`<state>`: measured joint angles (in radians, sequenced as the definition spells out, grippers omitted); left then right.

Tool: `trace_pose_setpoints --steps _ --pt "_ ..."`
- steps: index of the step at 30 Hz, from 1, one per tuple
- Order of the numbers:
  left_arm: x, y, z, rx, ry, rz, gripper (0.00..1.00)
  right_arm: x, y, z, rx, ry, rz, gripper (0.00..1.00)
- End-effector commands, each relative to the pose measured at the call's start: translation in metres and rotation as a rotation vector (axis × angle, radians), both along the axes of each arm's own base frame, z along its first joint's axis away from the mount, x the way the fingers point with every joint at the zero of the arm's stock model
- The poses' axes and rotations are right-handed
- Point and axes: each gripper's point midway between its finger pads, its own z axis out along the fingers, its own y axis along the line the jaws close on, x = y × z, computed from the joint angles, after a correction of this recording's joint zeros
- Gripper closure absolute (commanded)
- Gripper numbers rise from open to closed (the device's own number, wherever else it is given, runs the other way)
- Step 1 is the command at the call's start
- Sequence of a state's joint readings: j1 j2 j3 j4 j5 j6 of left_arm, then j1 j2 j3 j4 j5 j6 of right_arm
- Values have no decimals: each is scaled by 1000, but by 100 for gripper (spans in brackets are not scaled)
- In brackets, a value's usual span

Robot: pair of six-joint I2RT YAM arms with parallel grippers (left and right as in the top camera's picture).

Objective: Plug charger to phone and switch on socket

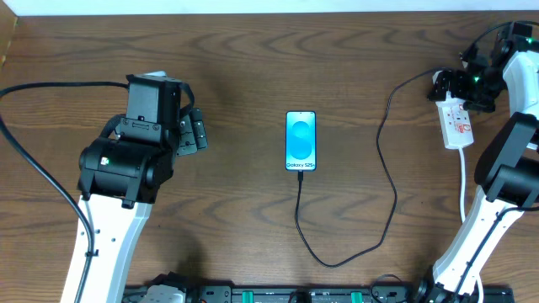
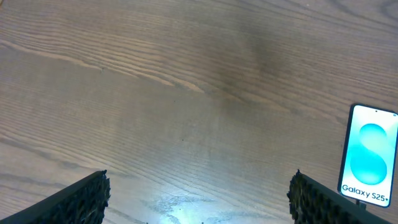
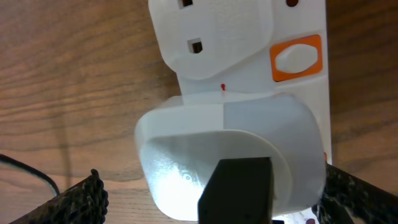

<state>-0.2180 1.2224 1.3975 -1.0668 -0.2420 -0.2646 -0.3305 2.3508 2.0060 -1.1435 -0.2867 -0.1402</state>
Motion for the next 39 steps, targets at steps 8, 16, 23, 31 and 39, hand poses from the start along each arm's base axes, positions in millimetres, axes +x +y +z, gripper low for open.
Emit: trace_pose_setpoints --steps 8,16,23,31,39 --pt "0 1 2 10 -3 0 8 -5 85 -3 294 3 131 1" --pt "0 1 2 10 -3 0 8 -11 55 -14 137 81 25 1" --pt "0 1 2 10 -3 0 8 -15 19 5 -28 103 -148 1" --pt "0 1 2 10 -3 0 8 -27 -22 90 -274 0 -386 1" --pt "0 1 2 10 -3 0 8 -49 -15 200 -280 -239 -423 1"
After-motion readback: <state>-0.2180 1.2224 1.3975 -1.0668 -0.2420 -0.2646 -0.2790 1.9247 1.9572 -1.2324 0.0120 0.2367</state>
